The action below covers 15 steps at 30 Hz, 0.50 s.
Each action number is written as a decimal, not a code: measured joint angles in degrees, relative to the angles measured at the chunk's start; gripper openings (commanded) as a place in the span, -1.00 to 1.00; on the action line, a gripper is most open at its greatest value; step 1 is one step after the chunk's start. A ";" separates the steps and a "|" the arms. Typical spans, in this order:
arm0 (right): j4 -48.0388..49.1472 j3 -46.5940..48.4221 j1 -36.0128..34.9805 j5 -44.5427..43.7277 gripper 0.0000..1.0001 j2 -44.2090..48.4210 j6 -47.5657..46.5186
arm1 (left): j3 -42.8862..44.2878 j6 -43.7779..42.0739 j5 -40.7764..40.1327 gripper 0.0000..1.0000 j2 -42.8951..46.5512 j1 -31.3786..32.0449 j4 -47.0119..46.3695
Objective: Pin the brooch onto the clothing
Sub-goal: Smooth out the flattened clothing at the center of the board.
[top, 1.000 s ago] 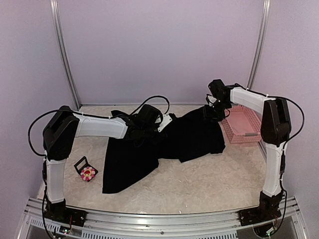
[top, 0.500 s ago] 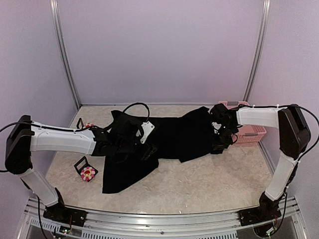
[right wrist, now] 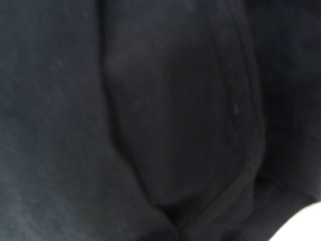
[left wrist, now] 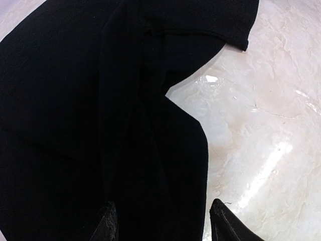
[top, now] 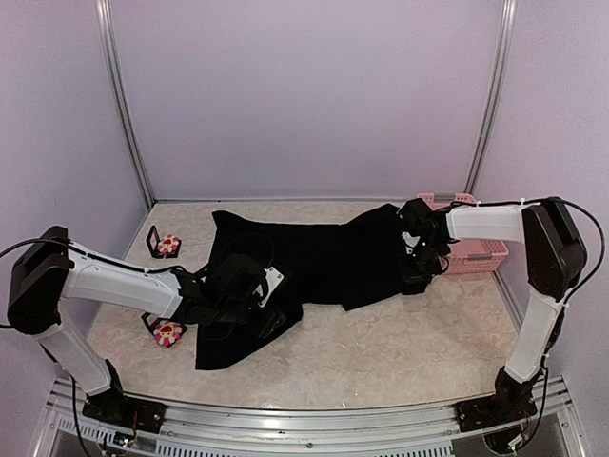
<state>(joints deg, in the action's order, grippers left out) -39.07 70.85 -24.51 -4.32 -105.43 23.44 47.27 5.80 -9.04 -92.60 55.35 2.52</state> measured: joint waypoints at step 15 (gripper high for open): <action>-4.94 2.32 -3.76 3.96 -1.00 2.75 -1.07 | -2.32 1.33 -0.04 -0.09 -2.71 0.00 -2.38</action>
<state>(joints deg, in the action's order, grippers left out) -44.01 73.17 -28.27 -0.36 -102.67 22.37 44.95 7.14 -9.08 -95.31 55.35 0.14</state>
